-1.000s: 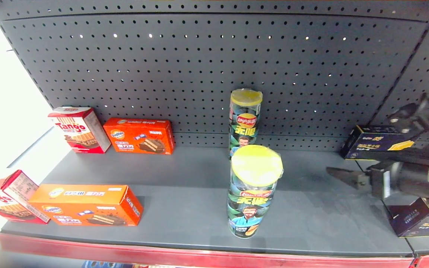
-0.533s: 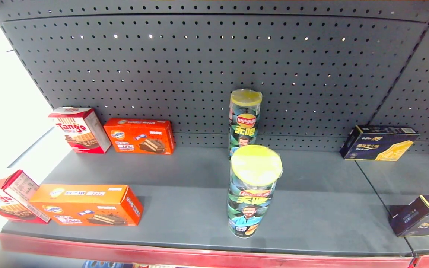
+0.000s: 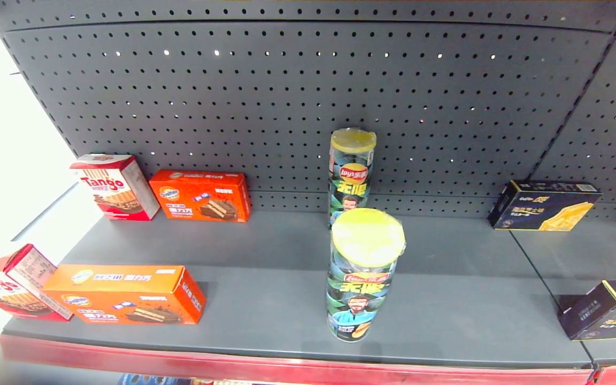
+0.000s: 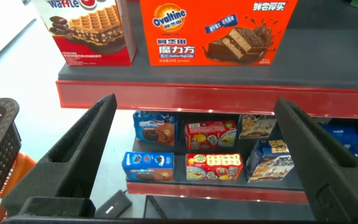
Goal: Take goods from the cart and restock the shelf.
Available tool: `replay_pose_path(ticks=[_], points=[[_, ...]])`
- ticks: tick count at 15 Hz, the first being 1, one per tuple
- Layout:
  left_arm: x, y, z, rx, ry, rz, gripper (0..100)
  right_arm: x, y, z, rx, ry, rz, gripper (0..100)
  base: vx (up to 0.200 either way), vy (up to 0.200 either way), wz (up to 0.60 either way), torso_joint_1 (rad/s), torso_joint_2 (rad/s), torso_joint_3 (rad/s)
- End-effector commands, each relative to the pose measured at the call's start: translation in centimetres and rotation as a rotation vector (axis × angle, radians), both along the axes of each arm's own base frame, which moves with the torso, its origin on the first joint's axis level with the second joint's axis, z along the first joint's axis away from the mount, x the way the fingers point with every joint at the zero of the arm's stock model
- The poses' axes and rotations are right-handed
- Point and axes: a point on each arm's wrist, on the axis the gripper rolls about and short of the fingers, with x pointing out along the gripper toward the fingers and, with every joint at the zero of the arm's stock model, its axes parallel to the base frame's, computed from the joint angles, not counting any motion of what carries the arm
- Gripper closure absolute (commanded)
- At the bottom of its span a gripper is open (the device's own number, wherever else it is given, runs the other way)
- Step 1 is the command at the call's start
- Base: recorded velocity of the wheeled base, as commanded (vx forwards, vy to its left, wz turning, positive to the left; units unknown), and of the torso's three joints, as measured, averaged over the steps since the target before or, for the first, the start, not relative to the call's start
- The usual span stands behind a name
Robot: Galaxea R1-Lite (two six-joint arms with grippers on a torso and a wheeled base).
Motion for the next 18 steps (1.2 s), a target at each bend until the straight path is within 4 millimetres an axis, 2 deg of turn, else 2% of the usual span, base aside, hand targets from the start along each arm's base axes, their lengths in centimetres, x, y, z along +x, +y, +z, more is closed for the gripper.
replay_pose_path(ticks=[1, 3, 7, 9, 16, 18], points=[[0.01, 0.00, 0.00, 0.000, 0.002, 0.000, 0, -0.45, 0.10, -0.26, 0.016, -0.041, -0.090, 0, 0.000, 0.000, 0.00, 0.000, 0.00, 0.000], [0.01, 0.00, 0.01, 0.000, 0.000, 0.000, 0, -1.08, 0.16, -0.50, 0.035, -0.125, -0.051, 0, 0.000, 0.000, 0.00, 0.000, 0.00, 0.000], [0.01, 0.00, 0.01, 0.001, 0.000, -0.001, 0, -1.05, 0.47, -0.92, -0.049, -0.076, 0.095, 0, 0.000, 0.000, 0.00, 0.000, 0.00, 0.000], [0.02, -0.01, -0.03, 0.003, 0.002, -0.004, 0, -1.08, 0.41, -0.90, 0.004, -0.086, 0.057, 0, 0.000, 0.000, 0.00, 0.000, 0.00, 0.000], [0.03, -0.01, -0.07, 0.007, 0.003, -0.006, 0, -1.07, 0.43, -0.94, -0.012, -0.083, 0.065, 0, 0.000, 0.000, 0.00, 0.000, 0.00, 0.000], [0.02, 0.00, -0.03, 0.000, 0.002, -0.001, 0, -1.07, 0.43, -0.94, -0.012, -0.083, 0.067, 0, -0.100, 0.000, 0.00, 0.001, 0.00, -0.001]])
